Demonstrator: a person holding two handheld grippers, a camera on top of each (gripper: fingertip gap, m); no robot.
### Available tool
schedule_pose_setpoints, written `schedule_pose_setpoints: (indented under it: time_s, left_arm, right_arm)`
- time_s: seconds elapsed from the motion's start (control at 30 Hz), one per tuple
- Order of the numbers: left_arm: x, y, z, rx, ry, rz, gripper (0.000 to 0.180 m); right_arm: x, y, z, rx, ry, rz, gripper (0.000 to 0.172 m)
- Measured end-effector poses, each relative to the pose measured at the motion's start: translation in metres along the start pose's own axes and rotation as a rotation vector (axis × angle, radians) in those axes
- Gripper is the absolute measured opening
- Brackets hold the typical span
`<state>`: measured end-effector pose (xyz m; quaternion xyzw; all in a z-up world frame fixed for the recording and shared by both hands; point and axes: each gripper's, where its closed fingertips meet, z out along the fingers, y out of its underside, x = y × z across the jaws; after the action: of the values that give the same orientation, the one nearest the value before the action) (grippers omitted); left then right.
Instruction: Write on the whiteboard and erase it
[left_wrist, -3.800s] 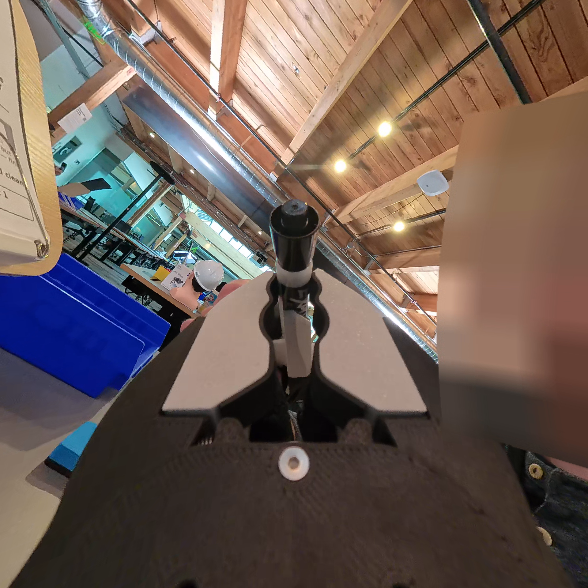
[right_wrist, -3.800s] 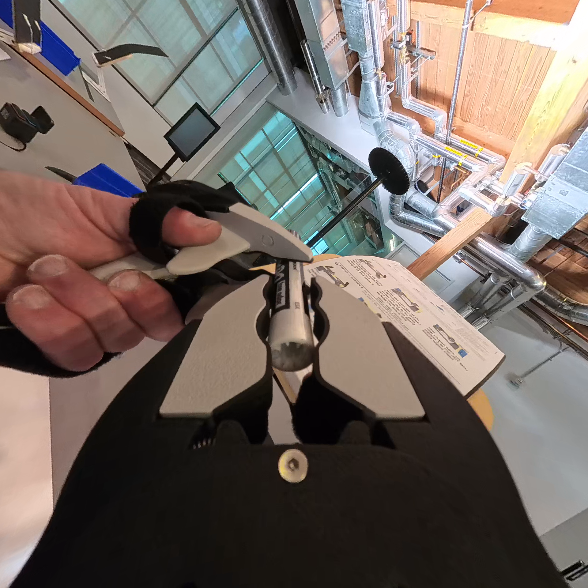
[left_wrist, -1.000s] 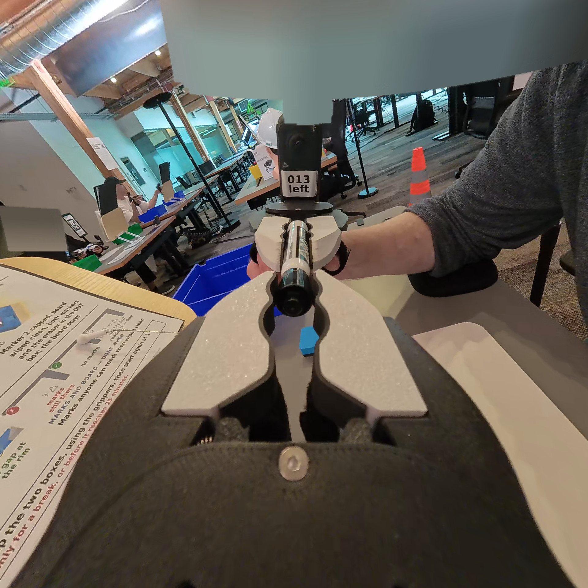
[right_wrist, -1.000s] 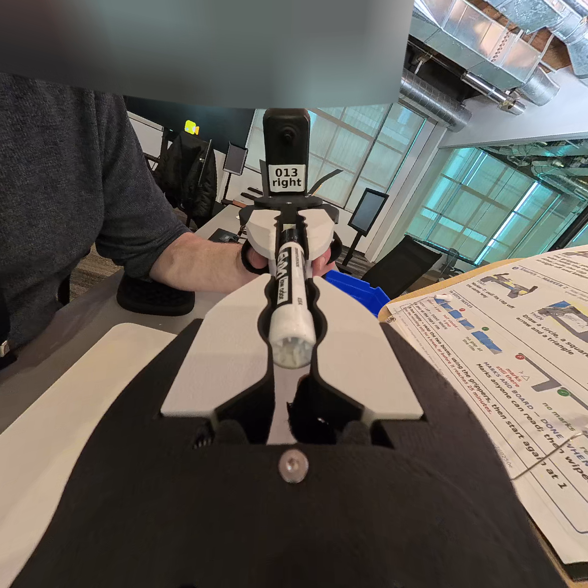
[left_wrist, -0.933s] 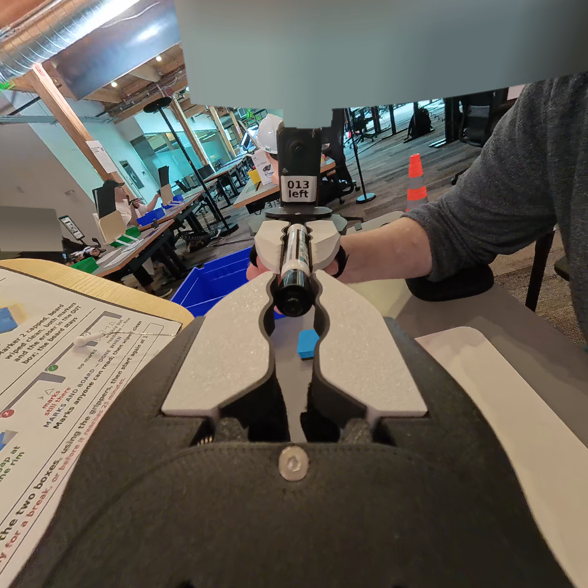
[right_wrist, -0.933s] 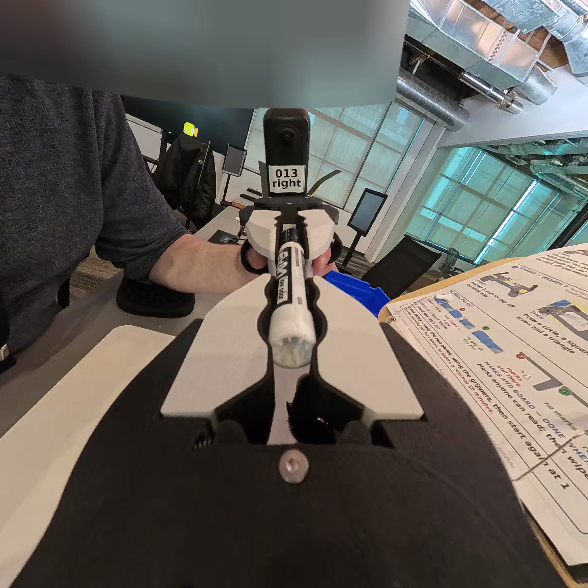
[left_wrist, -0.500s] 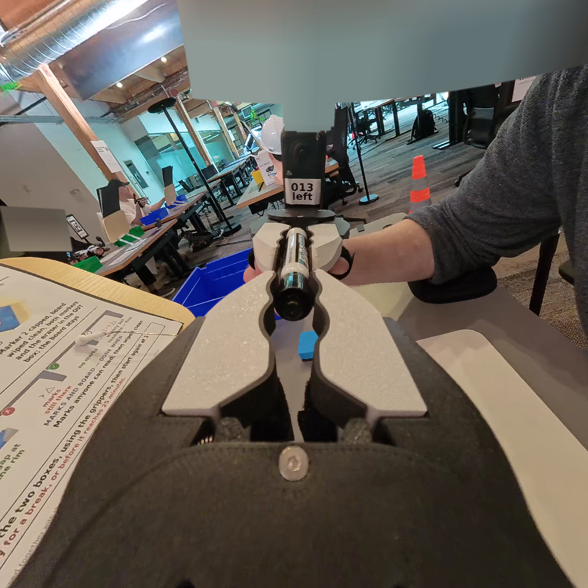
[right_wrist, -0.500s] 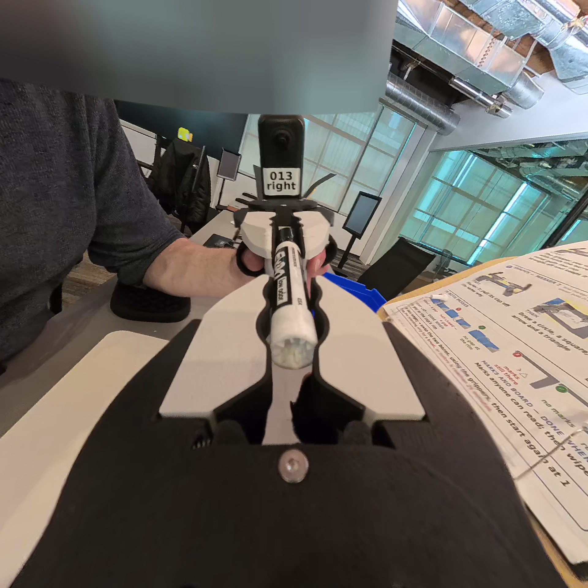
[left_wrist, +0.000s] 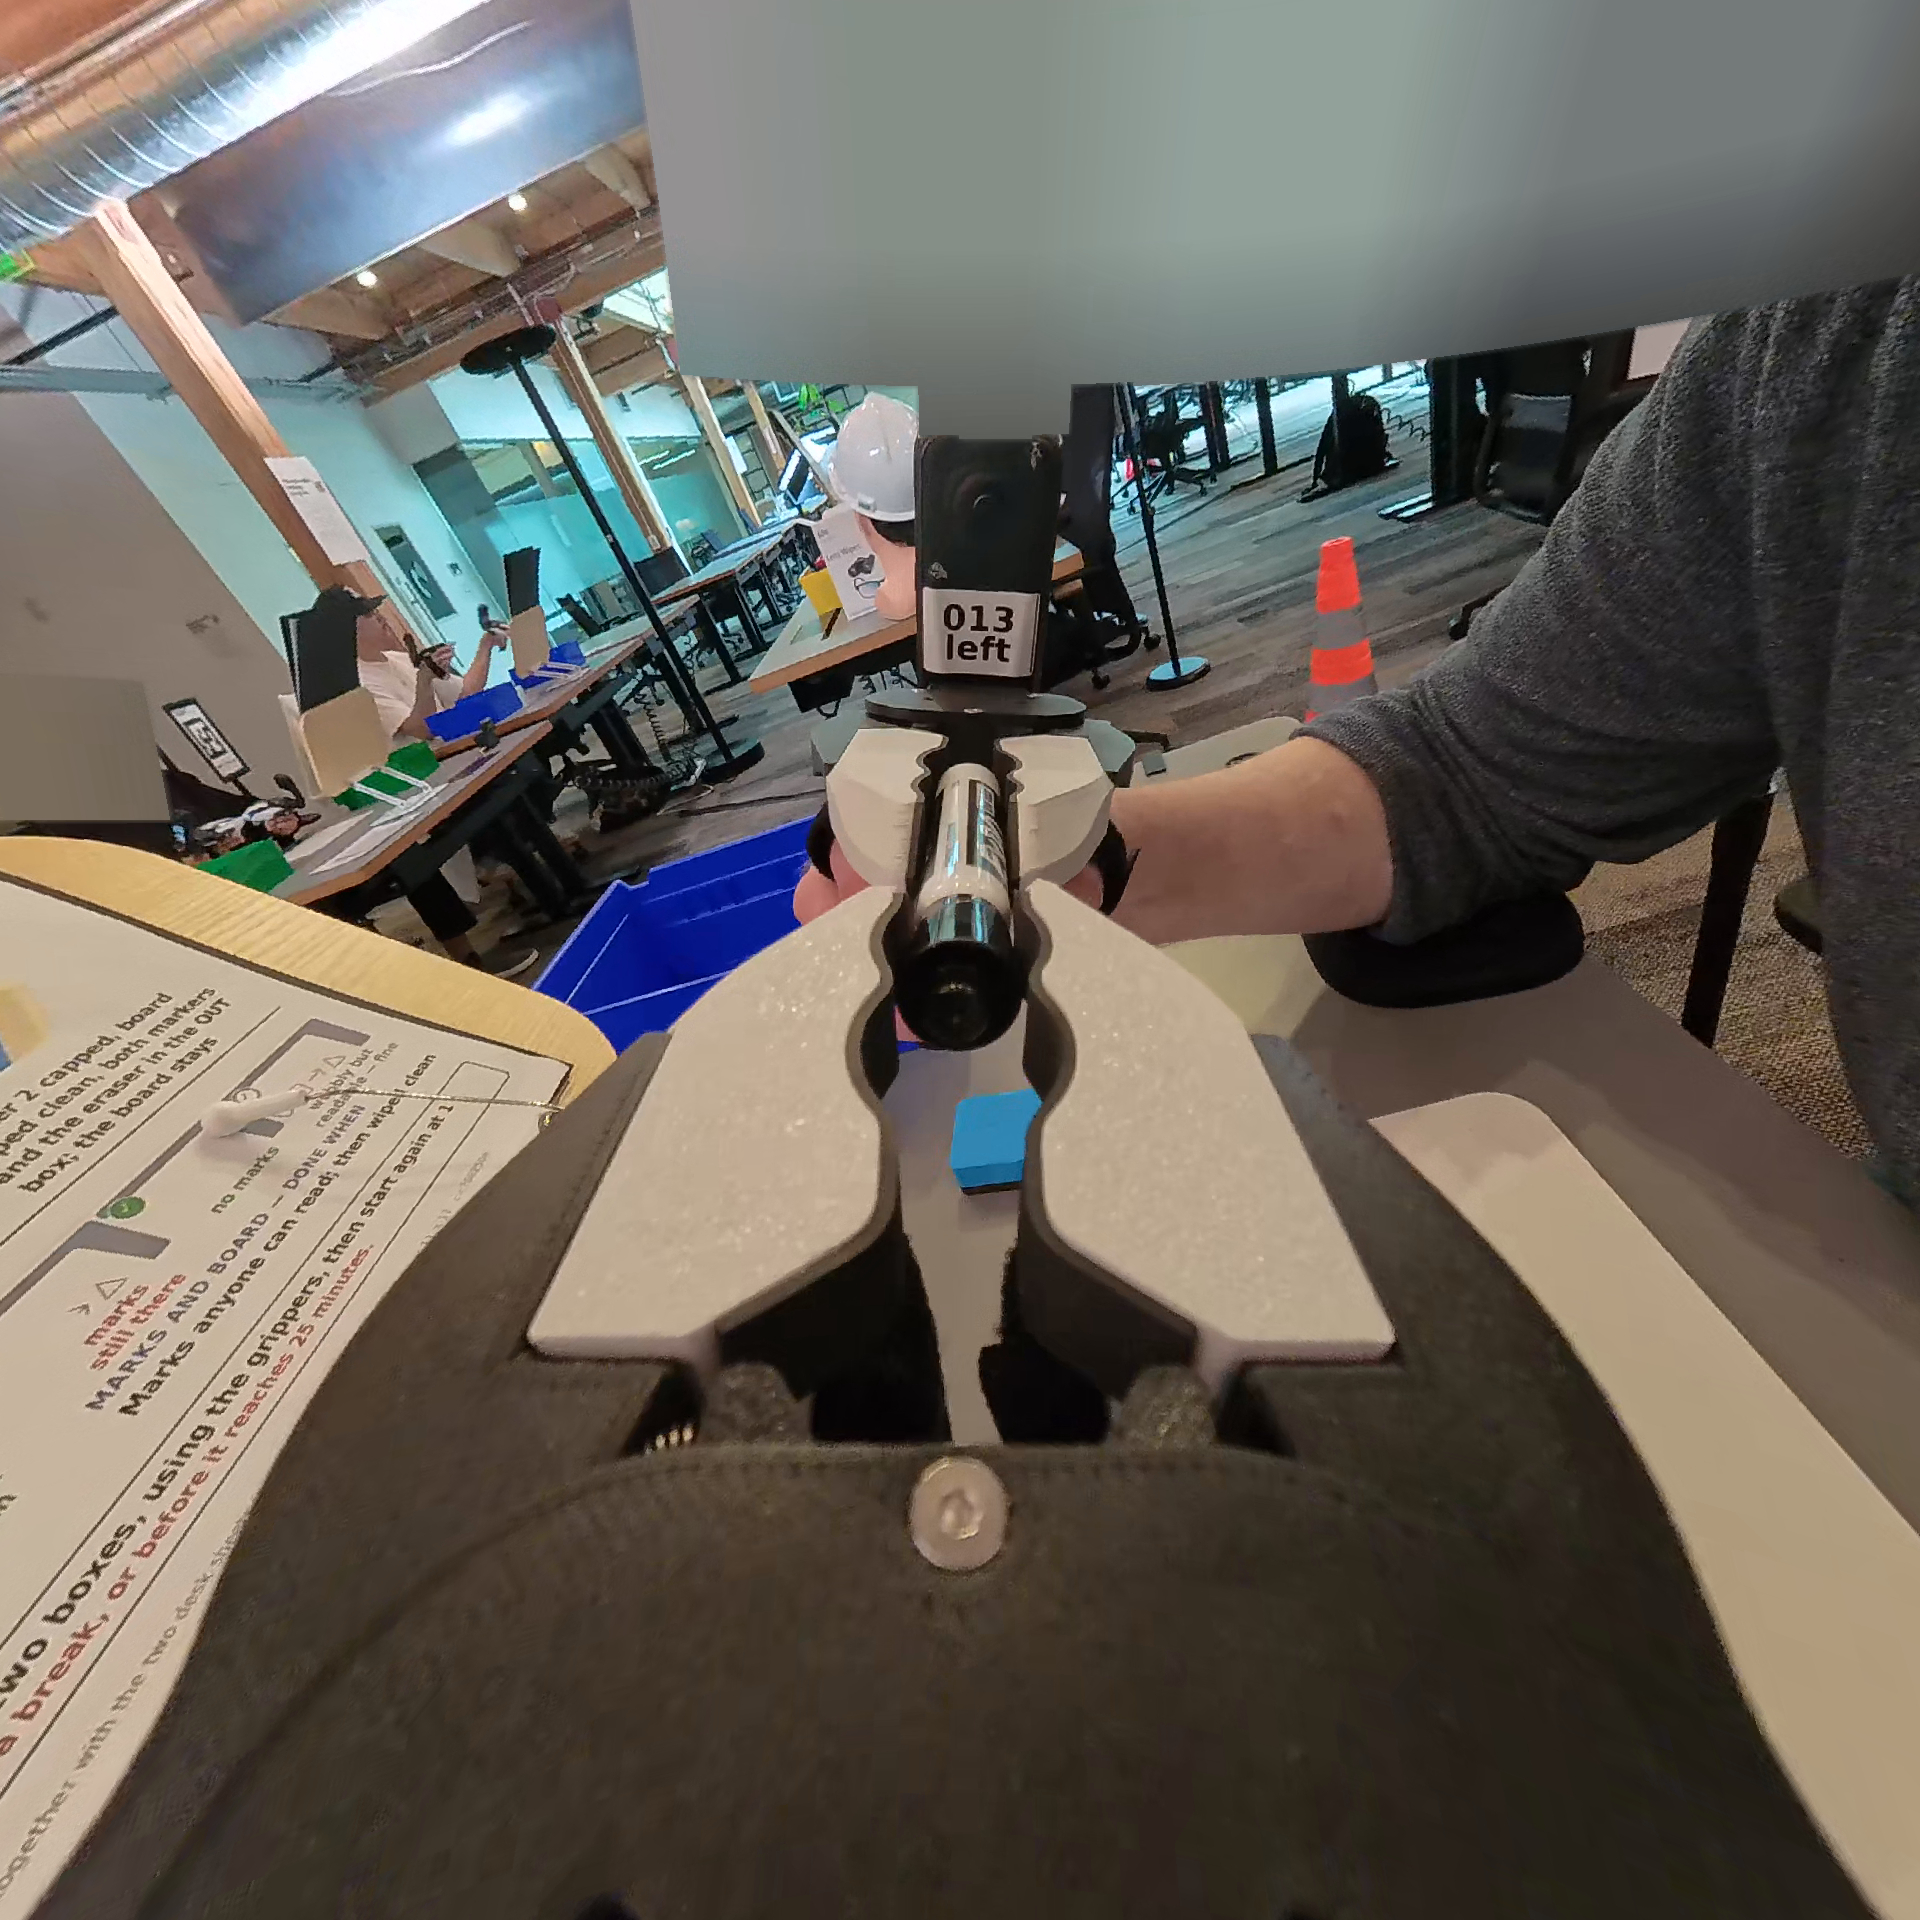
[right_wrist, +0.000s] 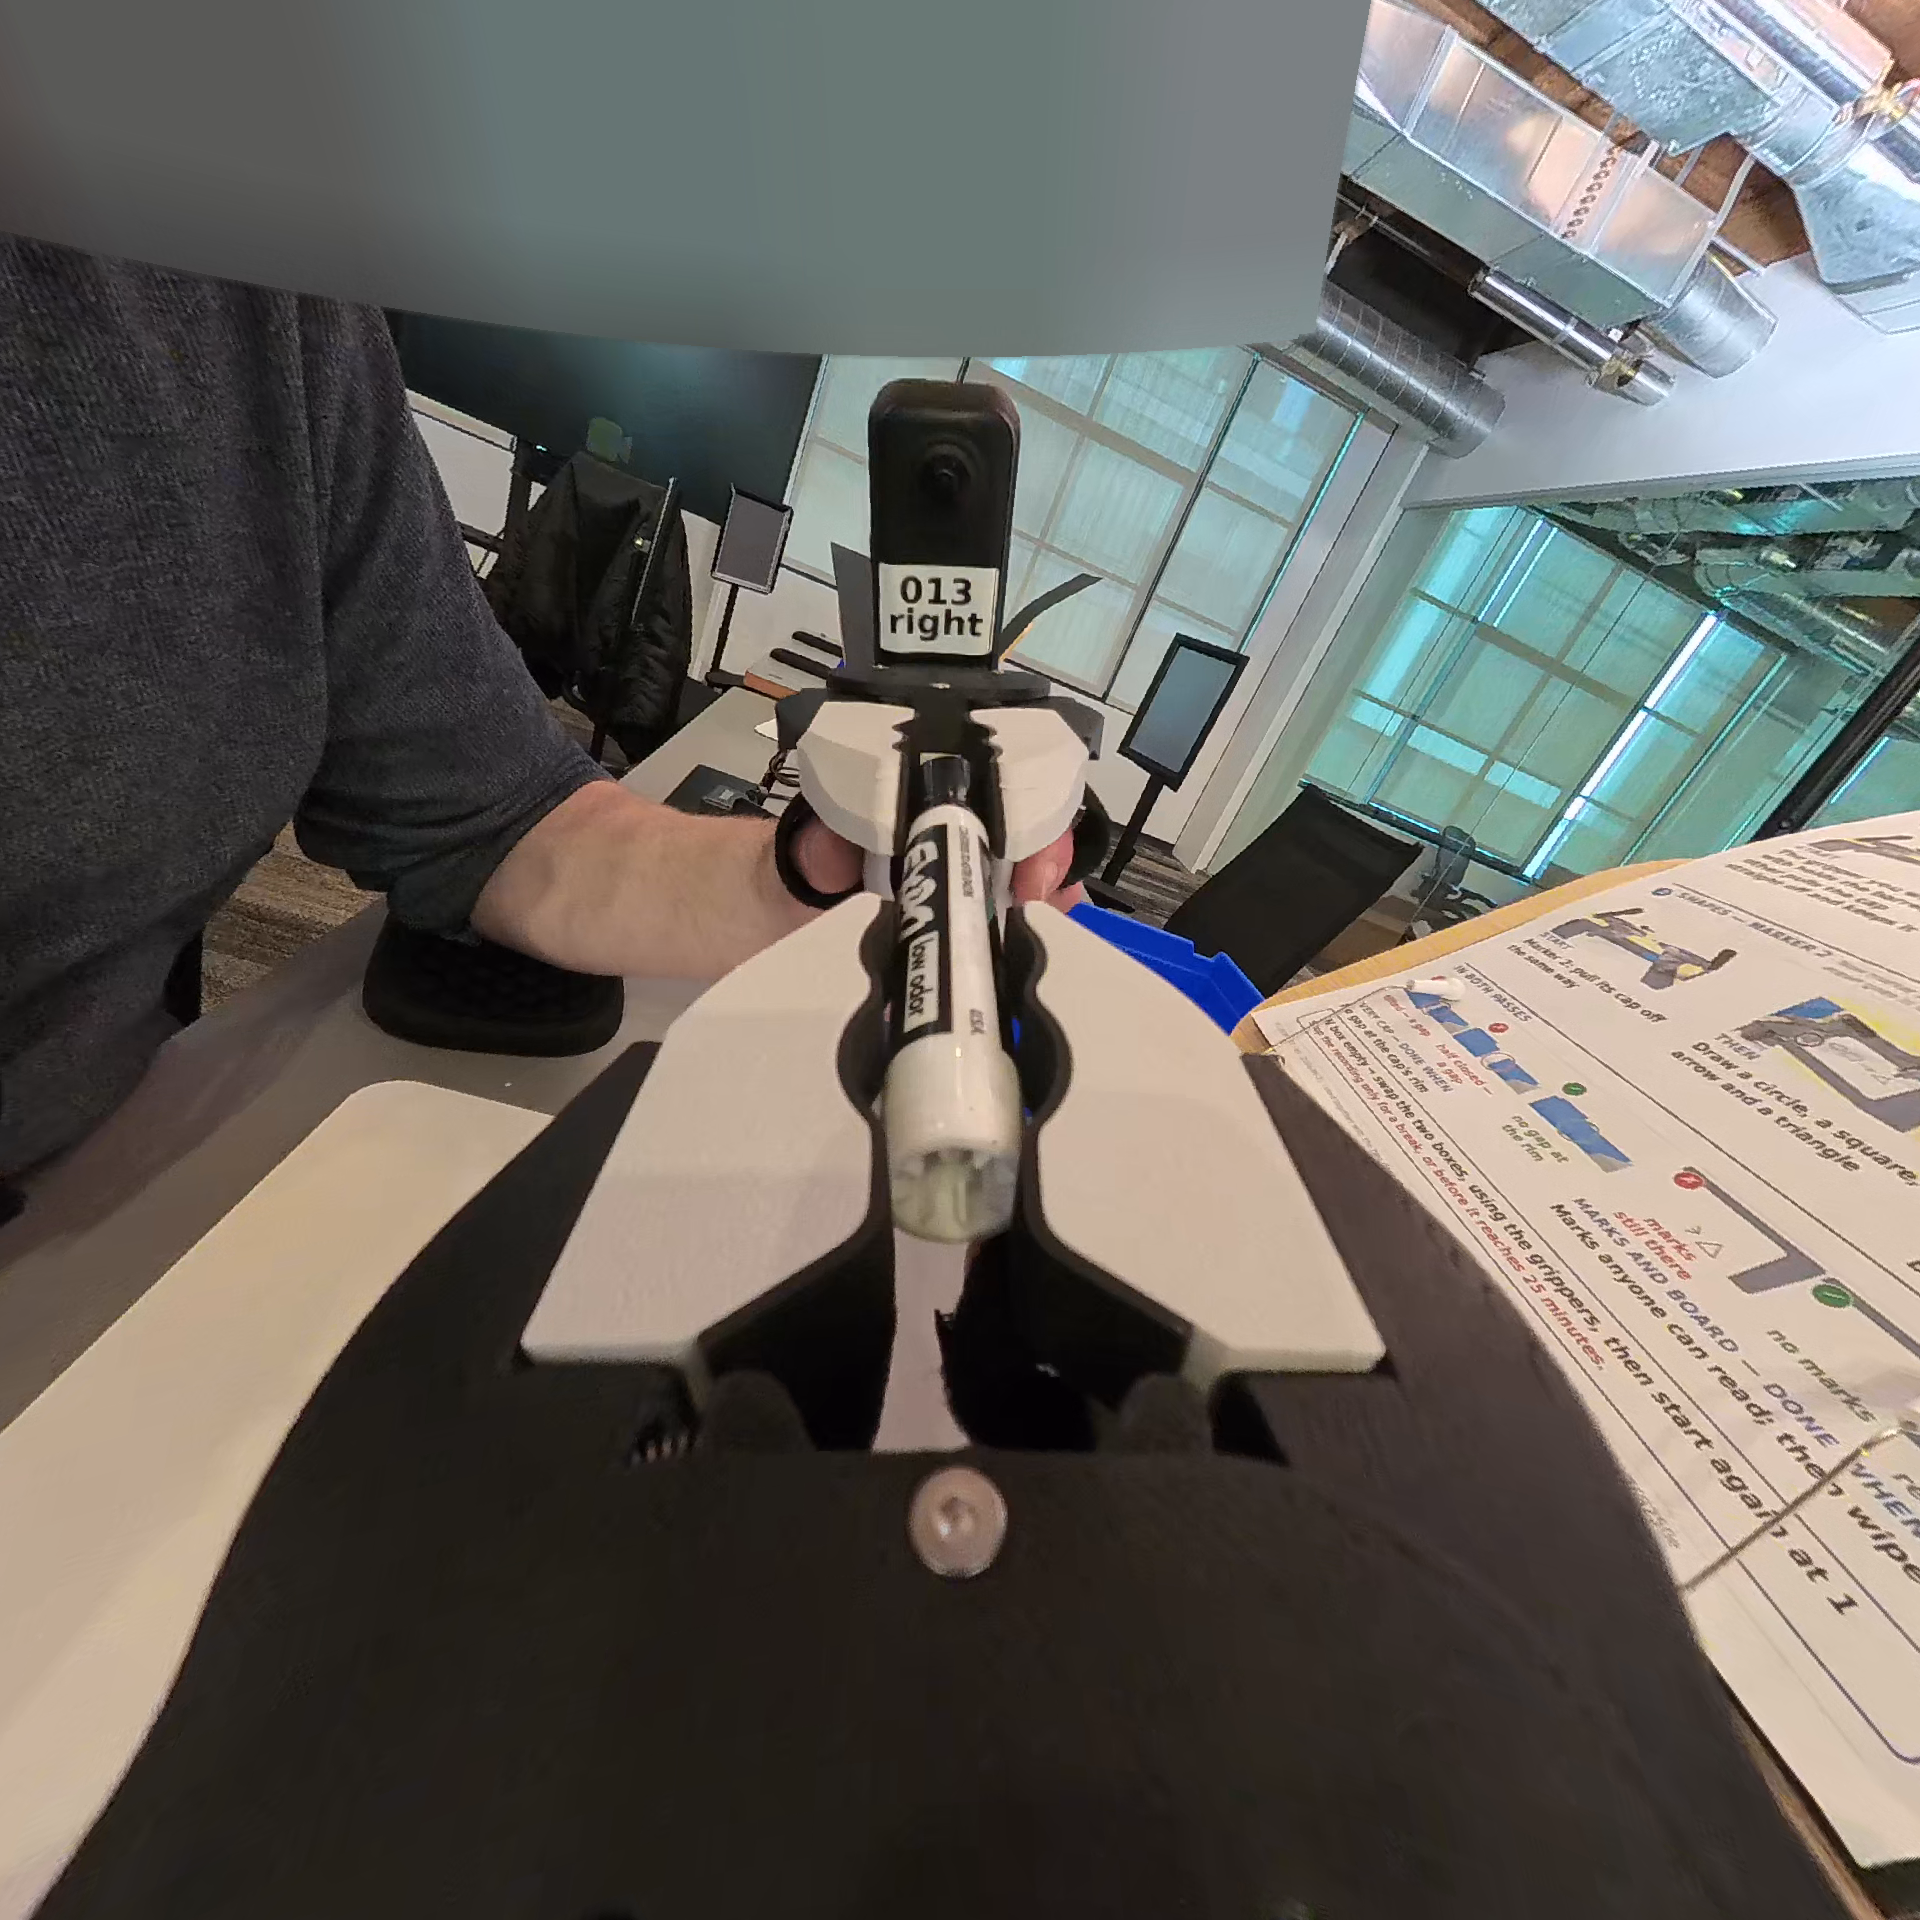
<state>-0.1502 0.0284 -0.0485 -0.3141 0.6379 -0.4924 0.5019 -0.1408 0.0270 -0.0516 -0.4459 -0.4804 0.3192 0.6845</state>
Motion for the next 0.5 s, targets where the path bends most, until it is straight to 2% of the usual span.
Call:
schedule_pose_setpoints:
  time_s: [0.5]
  left_arm:
    - [0.002,0.01,-0.001,-0.116,0.004,0.077,0.02]
  right_arm:
    - [-0.002,0.004,-0.003,-0.056,-0.017,-0.029,0.021]
